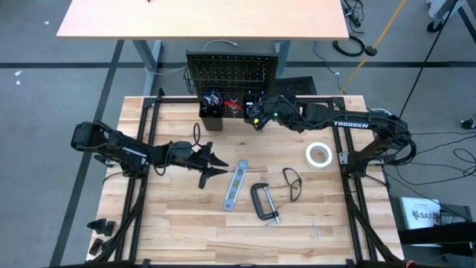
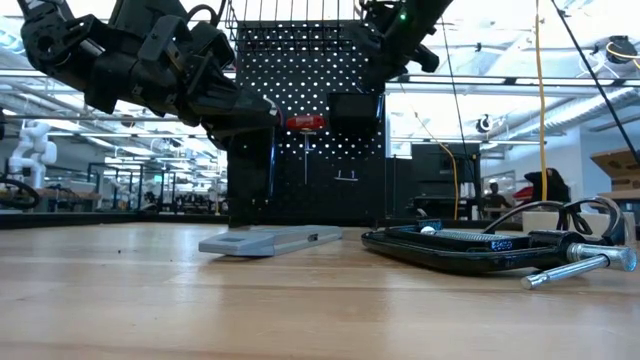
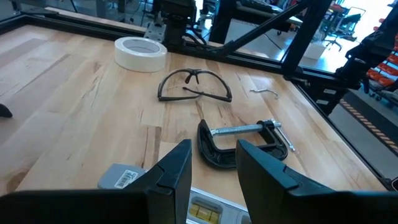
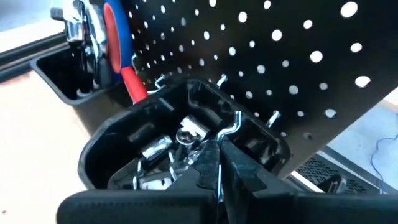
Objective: Hang tools onto peg board
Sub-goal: Put the top pegboard hook into the right black bin on the peg board, then put the pegboard hook into the right black bin on the peg board
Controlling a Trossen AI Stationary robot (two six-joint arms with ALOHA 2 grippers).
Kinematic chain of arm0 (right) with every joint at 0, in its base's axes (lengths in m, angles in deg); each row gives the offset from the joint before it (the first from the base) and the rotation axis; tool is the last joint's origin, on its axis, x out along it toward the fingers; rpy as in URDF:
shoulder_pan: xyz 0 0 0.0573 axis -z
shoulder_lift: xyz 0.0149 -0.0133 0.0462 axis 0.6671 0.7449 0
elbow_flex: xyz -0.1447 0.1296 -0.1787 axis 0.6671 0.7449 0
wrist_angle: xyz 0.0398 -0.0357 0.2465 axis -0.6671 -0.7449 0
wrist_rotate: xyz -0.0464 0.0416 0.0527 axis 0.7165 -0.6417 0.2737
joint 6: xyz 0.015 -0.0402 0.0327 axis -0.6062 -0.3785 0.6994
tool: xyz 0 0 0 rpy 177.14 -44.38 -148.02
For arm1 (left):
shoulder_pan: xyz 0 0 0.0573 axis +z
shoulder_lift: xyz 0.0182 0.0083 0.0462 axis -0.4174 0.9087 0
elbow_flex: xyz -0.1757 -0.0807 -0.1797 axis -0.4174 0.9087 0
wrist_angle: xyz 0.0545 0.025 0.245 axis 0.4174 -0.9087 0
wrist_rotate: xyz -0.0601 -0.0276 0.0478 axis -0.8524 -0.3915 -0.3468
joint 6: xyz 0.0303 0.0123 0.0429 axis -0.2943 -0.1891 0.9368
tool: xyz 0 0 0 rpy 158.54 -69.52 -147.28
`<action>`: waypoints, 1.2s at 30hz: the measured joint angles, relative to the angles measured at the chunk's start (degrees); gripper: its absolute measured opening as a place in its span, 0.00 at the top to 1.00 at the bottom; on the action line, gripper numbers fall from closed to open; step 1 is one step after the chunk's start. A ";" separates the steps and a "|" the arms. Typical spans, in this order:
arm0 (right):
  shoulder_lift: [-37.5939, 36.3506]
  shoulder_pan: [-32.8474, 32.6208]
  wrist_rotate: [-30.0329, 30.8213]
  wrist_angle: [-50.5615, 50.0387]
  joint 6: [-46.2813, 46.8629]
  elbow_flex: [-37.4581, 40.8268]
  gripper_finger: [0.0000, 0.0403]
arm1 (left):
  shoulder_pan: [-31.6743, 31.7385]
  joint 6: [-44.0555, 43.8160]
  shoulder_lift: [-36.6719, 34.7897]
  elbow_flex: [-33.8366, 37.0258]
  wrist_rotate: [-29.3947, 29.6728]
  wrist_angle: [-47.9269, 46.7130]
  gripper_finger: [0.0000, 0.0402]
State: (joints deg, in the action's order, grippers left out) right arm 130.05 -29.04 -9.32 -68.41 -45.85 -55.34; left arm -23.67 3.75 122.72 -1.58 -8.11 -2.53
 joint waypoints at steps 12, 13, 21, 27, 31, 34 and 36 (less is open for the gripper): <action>0.00 0.27 -1.16 -2.40 1.51 0.00 0.93 | 0.00 0.04 0.00 0.00 0.00 -0.74 0.70; 0.00 0.27 -1.15 -2.48 1.53 0.00 0.92 | -0.02 0.03 0.00 0.00 0.00 -0.74 0.70; 0.00 0.25 -0.77 -2.51 1.99 0.00 0.78 | 0.00 0.04 0.00 0.00 0.00 -0.80 0.70; 0.00 0.25 -0.79 -2.51 1.49 0.00 0.71 | 0.00 0.04 0.00 0.00 0.00 -0.81 0.70; 0.00 -0.69 -1.01 -3.78 1.53 0.00 0.69 | -0.01 0.02 0.00 0.00 0.00 -0.81 0.70; 0.00 -1.98 -1.12 -5.22 1.53 0.00 0.69 | 0.00 0.00 0.00 0.00 0.00 -0.81 0.70; 0.00 -3.04 -1.14 -5.69 1.53 0.00 0.69 | 0.00 0.00 0.00 0.00 -0.18 -0.81 0.70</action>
State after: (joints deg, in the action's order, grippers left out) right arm 130.05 -32.08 -10.46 -74.10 -44.32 -55.34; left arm -23.68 3.75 122.72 -1.58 -8.29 -3.34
